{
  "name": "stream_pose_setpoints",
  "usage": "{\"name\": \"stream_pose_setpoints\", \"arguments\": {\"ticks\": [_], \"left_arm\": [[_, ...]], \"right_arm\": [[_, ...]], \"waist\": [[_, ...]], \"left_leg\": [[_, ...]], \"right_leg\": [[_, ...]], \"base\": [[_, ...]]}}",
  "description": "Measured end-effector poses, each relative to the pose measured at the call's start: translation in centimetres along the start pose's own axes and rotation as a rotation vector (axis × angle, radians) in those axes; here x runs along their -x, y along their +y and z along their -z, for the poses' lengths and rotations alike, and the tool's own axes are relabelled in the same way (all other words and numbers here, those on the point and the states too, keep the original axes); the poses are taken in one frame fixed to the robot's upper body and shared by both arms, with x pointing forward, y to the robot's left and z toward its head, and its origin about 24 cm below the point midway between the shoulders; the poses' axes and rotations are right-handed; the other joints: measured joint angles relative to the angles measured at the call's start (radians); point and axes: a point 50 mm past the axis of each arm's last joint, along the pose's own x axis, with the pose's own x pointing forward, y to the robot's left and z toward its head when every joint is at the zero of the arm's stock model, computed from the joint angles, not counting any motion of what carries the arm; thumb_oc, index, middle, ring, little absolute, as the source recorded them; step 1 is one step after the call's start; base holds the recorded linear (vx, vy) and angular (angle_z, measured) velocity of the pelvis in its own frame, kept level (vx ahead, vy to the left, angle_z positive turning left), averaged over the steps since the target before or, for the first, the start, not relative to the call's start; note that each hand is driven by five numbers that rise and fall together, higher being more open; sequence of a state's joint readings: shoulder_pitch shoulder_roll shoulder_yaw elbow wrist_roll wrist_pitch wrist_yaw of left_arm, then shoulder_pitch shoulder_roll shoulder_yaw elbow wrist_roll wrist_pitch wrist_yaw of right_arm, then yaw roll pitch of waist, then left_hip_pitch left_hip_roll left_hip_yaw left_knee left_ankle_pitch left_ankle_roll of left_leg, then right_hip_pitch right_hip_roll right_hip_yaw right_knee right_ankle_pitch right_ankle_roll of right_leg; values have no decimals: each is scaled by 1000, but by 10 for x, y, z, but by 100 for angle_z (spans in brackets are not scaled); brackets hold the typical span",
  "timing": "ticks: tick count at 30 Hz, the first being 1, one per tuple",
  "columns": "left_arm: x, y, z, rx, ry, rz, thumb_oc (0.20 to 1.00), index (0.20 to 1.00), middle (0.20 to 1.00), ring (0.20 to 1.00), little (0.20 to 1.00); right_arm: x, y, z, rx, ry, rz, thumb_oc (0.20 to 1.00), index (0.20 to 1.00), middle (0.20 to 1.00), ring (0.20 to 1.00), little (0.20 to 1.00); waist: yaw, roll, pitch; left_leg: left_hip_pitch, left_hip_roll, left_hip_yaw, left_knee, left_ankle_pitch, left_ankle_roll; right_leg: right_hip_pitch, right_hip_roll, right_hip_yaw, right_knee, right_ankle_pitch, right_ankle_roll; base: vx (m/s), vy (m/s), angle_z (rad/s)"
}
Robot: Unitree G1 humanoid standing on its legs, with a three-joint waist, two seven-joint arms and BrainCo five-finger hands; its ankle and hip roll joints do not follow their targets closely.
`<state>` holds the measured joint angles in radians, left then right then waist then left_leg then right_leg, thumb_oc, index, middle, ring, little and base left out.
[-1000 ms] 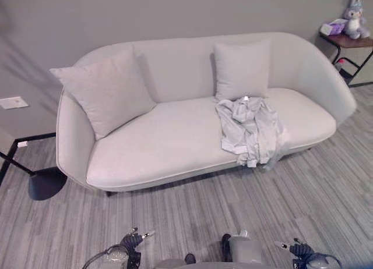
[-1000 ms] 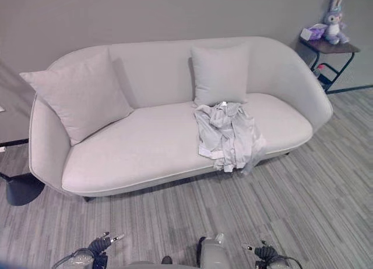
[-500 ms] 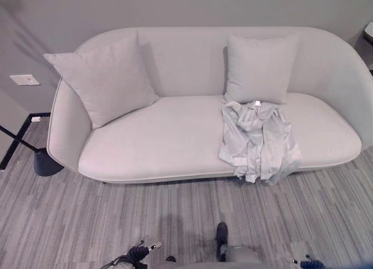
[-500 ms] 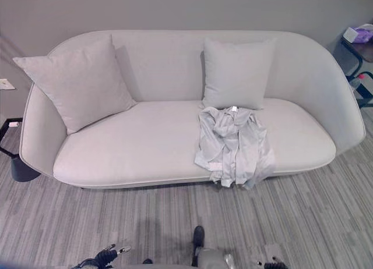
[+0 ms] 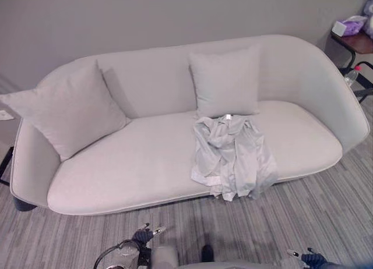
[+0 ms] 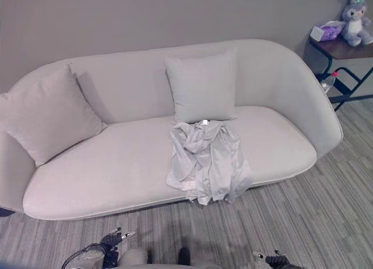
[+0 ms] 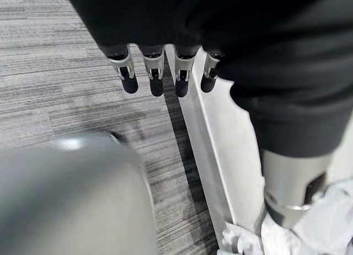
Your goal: Hang the clothes on the sofa on the clothes rack.
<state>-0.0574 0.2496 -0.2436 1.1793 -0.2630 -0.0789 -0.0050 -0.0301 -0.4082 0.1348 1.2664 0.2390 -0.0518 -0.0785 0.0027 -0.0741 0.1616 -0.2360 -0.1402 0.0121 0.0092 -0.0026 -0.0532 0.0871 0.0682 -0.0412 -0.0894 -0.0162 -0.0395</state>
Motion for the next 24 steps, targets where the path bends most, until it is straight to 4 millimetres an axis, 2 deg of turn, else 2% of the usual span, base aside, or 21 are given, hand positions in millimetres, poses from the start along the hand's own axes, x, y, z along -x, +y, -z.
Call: {"name": "stream_pose_setpoints", "arguments": {"ticks": [1,2,3,4,5,6,7,8,9,10,11,12,13,14,15,16,17,18,20,23,24], "left_arm": [[-1,-3,-4,5,-18,6,1000,1000,1000,1000,1000],[1,0,0,8,-11,0,1000,1000,1000,1000,1000],[5,9,14,5,28,-22,1000,1000,1000,1000,1000],[7,16,22,-2,57,-41,1000,1000,1000,1000,1000],[7,21,22,-7,61,-52,1000,1000,1000,1000,1000],[8,21,23,-3,60,-53,1000,1000,1000,1000,1000],[6,17,20,7,49,-43,1000,1000,1000,1000,1000],[7,15,24,32,55,-43,1000,1000,1000,1000,1000],[8,14,26,40,63,-46,1000,1000,1000,1000,1000],[7,8,25,46,56,-31,1000,1000,1000,1000,1000],[3,-1,14,62,32,-7,1000,1000,1000,1000,1000],[1,-3,8,66,13,-3,1000,1000,1000,1000,1000],[0,-3,-1,64,-10,-1,1000,1000,1000,1000,1000],[-2,-2,-6,65,-19,-2,1000,1000,1000,1000,1000],[-1,-1,-3,66,-7,-4,1000,1000,1000,1000,1000],[-1,3,-2,61,-5,-13,1000,1000,1000,1000,1000],[-1,10,-3,52,-5,-29,1000,1000,1000,1000,1000],[-1,14,-7,51,-23,-39,1000,1000,1000,1000,1000],[-1,16,-6,48,-15,-41,1000,1000,1000,1000,1000],[1,20,1,45,14,-51,1000,1000,1000,1000,1000],[4,26,10,42,37,-64,1000,1000,1000,1000,1000]], "right_arm": [[-2,-5,-5,10,2,12,1000,1000,1000,1000,1000],[-2,-5,-10,8,-5,13,1000,1000,1000,1000,1000],[-3,1,-19,1,-44,-2,1000,1000,1000,1000,1000],[-2,8,-18,-3,-59,-18,1000,1000,1000,1000,1000],[-1,14,-9,-4,-38,-33,1000,1000,1000,1000,1000],[1,16,-1,2,-20,-40,1000,1000,1000,1000,1000],[2,15,5,7,-5,-41,1000,1000,1000,1000,1000],[3,16,10,13,2,-42,1000,1000,1000,1000,1000],[5,17,18,19,19,-48,1000,1000,1000,1000,1000],[5,10,24,36,36,-36,1000,1000,1000,1000,1000],[3,-2,13,40,17,-2,1000,1000,1000,1000,1000],[1,-3,5,39,-2,-1,1000,1000,1000,1000,1000],[0,1,-3,37,-11,-7,1000,1000,1000,1000,1000],[-1,6,-8,35,-20,-23,1000,1000,1000,1000,1000],[-1,9,-6,40,-16,-32,1000,1000,1000,1000,1000],[0,13,-3,50,-16,-44,1000,1000,1000,1000,1000],[2,19,1,58,-16,-67,1000,1000,1000,1000,1000],[1,15,-3,73,-26,-62,1000,1000,1000,1000,1000],[-1,7,-14,84,-53,-42,1000,1000,1000,1000,1000],[-1,13,-10,63,-37,-53,1000,1000,1000,1000,1000],[0,19,-5,58,-26,-70,1000,1000,1000,1000,1000]], "waist": [[37,44,13],[82,52,24],[98,48,21],[75,26,19],[64,-8,15],[57,-10,19],[37,42,23],[25,81,26],[10,63,4],[12,72,-18],[21,74,-27],[34,56,-26],[37,47,-13],[35,35,-2],[35,44,-2],[34,81,3],[32,80,6],[38,67,10],[41,64,25],[47,60,40],[62,54,41]], "left_leg": [[-8,-38,-35,-107,38,-7],[-9,-36,-49,-101,64,2],[-8,-47,-54,-62,94,57],[2,-81,-45,20,105,96],[31,-108,-28,49,93,113],[72,-102,-22,32,92,141],[140,-23,-40,-30,194,260],[181,21,-47,-67,265,334],[207,14,-70,-104,262,325],[209,23,-136,-105,203,334],[188,22,-137,-96,167,209],[173,-3,-112,-87,159,204],[146,-18,-83,-50,141,194],[146,-32,-51,-44,132,202],[184,-19,-64,-94,155,208],[235,28,-74,-99,149,206],[259,44,-107,-99,138,210],[272,57,-119,-99,113,228],[263,60,-125,-99,112,226],[283,95,-157,-99,100,204],[291,116,-163,-99,89,182]], "right_leg": [[-3,18,-42,22,-76,66],[-3,29,-49,39,-84,78],[32,40,-51,15,-40,11],[75,39,-60,-1,-46,12],[102,21,-66,4,-57,30],[92,47,-60,68,-46,22],[43,101,-33,245,-56,-7],[-8,138,15,367,-63,-78],[-13,140,47,403,-80,-91],[-19,135,53,410,-132,-22],[45,74,81,183,-197,6],[102,26,53,29,-122,40],[115,17,54,0,-81,6],[119,7,51,17,-81,7],[118,26,46,62,-90,23],[106,76,30,175,-118,64],[49,79,17,324,-171,96],[-53,22,-5,482,-231,106],[-149,-68,0,544,-222,153],[-182,-177,-22,470,-158,168],[-168,-205,-24,397,-102,187]], "base": [[186,51,-81],[189,47,-135],[131,39,-102],[190,76,-40],[161,84,21],[187,105,17],[113,70,5],[102,71,14],[107,75,9],[88,103,-36],[62,96,-76],[22,95,-89],[-6,45,-43],[-9,64,-22],[-6,69,-7],[-34,97,14],[-83,93,19],[-82,75,20],[-8,32,12],[54,-33,27],[105,-103,12]]}}
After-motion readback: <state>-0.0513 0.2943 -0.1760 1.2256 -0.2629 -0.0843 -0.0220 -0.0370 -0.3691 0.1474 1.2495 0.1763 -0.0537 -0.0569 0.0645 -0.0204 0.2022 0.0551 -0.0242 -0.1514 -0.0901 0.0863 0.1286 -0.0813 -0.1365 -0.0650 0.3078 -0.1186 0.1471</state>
